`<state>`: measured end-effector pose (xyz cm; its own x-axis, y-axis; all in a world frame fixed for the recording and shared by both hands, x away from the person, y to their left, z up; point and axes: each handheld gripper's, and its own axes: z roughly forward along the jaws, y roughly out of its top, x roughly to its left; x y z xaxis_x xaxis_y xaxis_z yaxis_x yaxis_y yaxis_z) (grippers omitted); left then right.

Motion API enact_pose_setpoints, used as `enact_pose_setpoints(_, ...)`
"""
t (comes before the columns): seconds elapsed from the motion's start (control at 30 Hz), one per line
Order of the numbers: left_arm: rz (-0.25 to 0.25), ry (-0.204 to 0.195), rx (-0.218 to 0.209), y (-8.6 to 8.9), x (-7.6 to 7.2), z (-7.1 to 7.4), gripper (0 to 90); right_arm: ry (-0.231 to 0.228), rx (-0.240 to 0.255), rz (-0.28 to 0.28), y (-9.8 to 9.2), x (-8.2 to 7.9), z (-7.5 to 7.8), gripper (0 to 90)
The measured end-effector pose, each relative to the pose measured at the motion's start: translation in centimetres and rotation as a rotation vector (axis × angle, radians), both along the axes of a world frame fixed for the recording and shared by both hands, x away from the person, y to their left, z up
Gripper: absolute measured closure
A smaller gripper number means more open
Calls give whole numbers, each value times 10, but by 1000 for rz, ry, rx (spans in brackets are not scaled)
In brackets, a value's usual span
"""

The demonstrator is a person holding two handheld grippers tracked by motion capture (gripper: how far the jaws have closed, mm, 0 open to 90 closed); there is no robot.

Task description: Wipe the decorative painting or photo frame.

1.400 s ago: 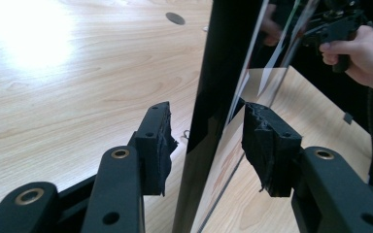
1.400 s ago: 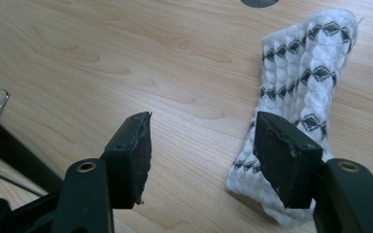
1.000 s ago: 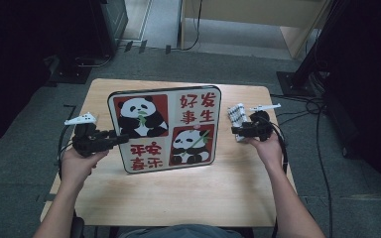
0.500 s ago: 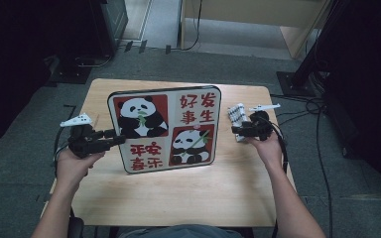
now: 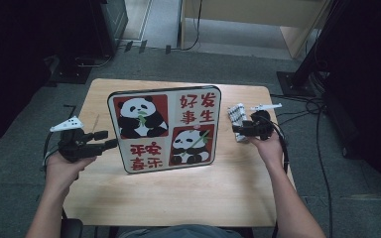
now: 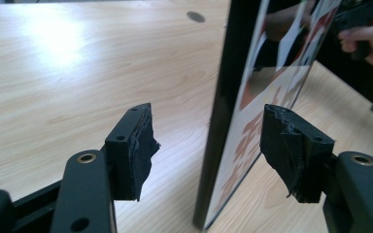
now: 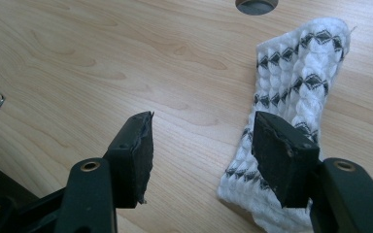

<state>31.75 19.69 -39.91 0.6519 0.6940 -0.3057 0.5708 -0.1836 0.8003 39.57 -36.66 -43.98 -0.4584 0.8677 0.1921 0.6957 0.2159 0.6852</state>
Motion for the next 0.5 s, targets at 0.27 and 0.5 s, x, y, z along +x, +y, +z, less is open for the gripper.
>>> enact_pose_setpoints(0.27, 28, -3, 31, 11, -6, -4, 366, -34, -1, 10, 0, 3, 0, 415)
enact_pose_setpoints(0.5, 52, -8, 58, 18, -4, -11, 368, -39, 2, 15, 0, 10, -3, 415)
